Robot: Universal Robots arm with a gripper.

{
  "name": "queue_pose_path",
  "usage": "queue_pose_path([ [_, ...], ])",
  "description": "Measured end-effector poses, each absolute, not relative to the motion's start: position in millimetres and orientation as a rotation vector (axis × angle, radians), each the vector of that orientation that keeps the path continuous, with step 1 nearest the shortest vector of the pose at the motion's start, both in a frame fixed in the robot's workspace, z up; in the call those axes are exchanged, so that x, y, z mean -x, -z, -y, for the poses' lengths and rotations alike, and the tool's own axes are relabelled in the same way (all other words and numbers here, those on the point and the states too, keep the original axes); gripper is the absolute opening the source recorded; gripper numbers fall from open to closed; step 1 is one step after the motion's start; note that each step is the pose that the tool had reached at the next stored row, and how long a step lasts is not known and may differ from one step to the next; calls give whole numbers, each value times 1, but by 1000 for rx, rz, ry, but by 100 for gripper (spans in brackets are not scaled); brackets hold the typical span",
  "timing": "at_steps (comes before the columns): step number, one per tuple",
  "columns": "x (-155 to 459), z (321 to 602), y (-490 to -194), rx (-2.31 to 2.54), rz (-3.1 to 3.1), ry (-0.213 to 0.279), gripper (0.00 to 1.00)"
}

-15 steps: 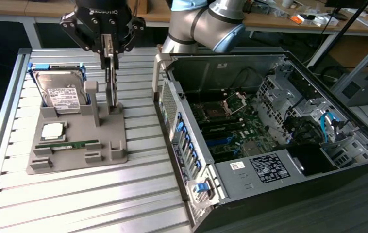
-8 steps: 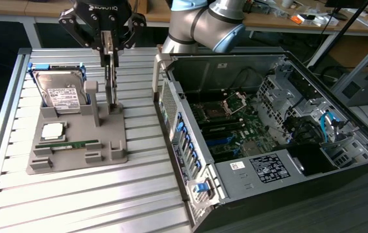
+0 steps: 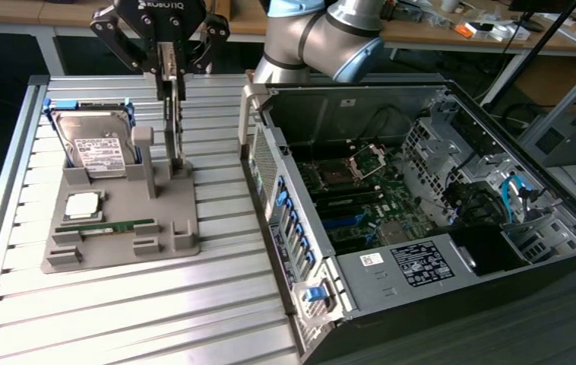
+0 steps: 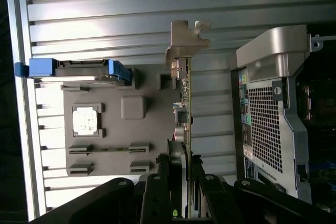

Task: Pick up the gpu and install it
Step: 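Pick up the gpu and move the gpu toward the slot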

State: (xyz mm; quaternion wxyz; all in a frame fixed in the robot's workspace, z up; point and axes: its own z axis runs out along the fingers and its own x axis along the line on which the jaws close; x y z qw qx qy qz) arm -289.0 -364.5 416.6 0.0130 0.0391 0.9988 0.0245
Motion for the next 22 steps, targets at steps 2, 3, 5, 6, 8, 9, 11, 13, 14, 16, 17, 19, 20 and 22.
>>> queue_pose_path([
  [2,289,364,-417,-122,-3112,-76,27],
  [3,289,364,-417,-122,-3112,-76,27],
  [5,289,364,-417,-122,-3112,-76,27],
  [6,289,365,-417,-122,-3112,-76,27],
  [8,288,365,-417,-122,-3112,-76,27],
  [9,286,366,-417,-122,-3112,-76,27],
  [11,285,367,-417,-122,-3112,-75,27],
  [13,282,368,-417,-122,-3112,-74,27],
  [14,281,368,-417,-122,-3112,-74,27],
  [16,279,369,-417,-122,-3112,-74,27],
  [17,277,369,-417,-122,-3112,-73,27],
  [19,274,369,-417,-122,-3112,-73,27],
  [20,271,369,-417,-122,-3112,-72,27],
  [22,268,370,-417,-122,-3112,-72,27],
])
